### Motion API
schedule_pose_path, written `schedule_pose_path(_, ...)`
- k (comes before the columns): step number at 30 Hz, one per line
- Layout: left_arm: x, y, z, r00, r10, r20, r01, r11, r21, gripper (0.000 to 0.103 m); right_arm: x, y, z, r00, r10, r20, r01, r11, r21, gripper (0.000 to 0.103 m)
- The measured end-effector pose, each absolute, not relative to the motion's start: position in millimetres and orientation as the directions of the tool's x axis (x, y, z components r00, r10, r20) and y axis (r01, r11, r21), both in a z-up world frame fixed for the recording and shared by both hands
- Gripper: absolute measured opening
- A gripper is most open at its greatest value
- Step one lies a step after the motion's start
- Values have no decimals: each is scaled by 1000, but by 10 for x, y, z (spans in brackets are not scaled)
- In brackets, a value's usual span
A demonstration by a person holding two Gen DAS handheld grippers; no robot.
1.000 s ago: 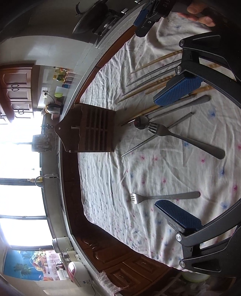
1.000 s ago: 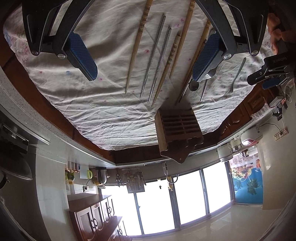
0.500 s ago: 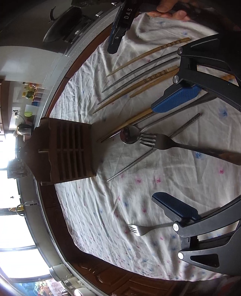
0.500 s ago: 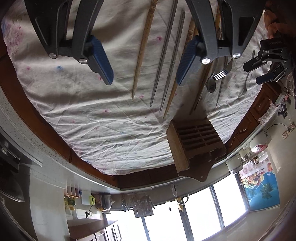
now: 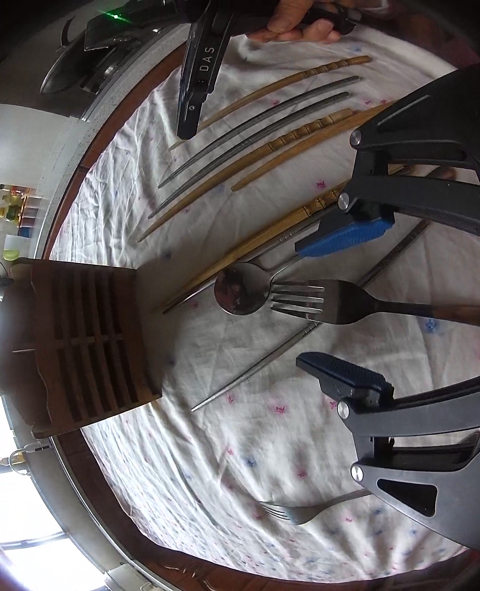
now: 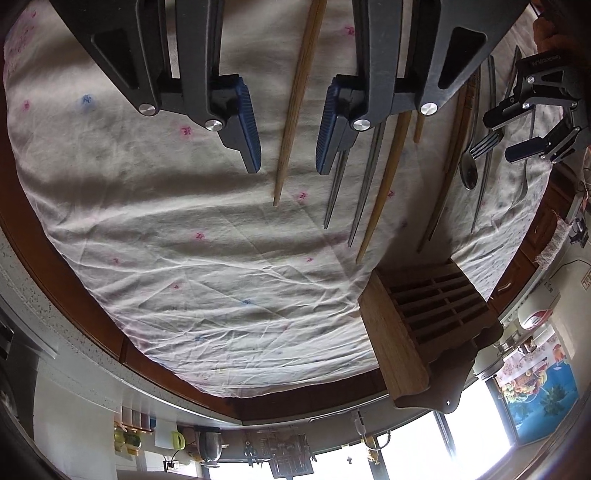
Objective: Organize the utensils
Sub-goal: 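Close the left gripper on the silver fork while the right gripper grasps a wooden chopstick, then lift the fork with the left gripper while the right gripper carries the chopstick to the holder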
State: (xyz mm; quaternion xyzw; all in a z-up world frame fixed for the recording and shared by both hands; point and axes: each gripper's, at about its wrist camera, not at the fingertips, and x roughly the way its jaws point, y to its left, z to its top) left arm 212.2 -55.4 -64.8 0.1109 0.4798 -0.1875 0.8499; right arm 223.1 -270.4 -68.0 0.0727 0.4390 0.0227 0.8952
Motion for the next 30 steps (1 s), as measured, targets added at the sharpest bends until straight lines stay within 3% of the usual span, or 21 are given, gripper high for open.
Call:
schedule_pose_path(1, 2140, -554, -677, 459, -209, -864, 424, 906, 6, 41, 2253, -2693, -707, 606, 102, -789, 21, 989, 144, 29)
schedule_pose_path(3, 2150, -544, -689, 456, -218, -863, 428, 904, -2, 40, 2295, -2681, -776, 585, 108, -804, 17, 989, 146, 23)
schedule_pose_path(6, 2162, -530, -677, 456, -225, -861, 428, 904, -9, 24, 2304, -2659, -779, 596, 84, -799, 13, 993, 114, 16)
schedule_pose_path(7, 2173, -522, -672, 453, -230, -861, 427, 904, -17, 22, 2309, -2663, -781, 596, 80, -799, 16, 994, 111, 8)
schedule_pose_path(17, 2064, -282, -447, 505, -279, -817, 390, 918, -73, 21, 2204, -2647, -667, 616, 141, -775, -11, 985, 170, 6)
schedule_pose_path(30, 1758, 96, 112, 631, -322, -706, 329, 935, -132, 21, 1868, -2568, -96, 720, 182, -670, -61, 978, 201, 5)
